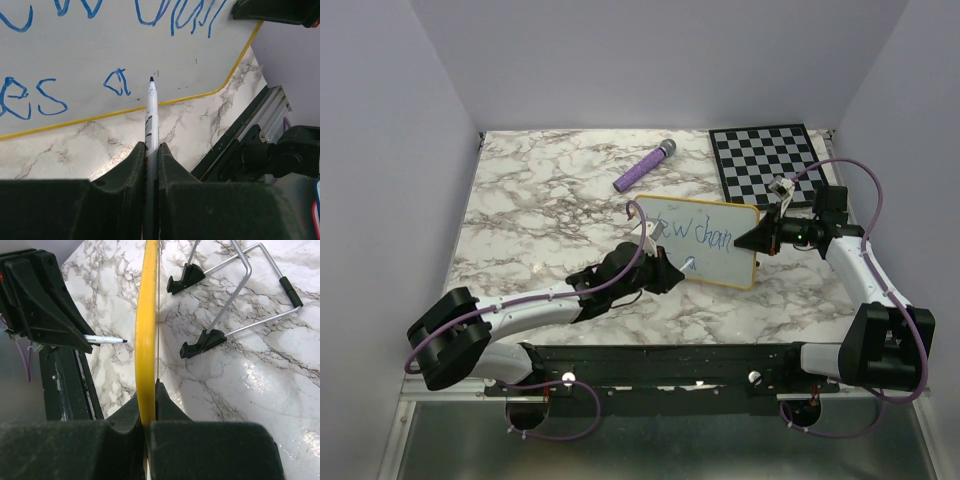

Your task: Write a sentence on the whiteboard

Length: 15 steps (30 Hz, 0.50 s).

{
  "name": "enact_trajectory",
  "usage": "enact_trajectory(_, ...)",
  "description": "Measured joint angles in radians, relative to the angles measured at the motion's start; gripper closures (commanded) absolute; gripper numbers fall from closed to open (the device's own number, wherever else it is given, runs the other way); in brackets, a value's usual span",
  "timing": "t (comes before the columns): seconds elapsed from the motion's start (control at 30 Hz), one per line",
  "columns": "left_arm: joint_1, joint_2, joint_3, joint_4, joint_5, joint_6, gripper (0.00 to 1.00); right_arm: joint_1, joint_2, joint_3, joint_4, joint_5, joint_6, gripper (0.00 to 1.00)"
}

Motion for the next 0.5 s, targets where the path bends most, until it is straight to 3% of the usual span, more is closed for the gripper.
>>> enact_trajectory(0.5,0.001,0.001,-0.049,0.067,-0.001,0.000,1.00,0.000,0.000,0.000,0.000,0.000,0.000,0.99)
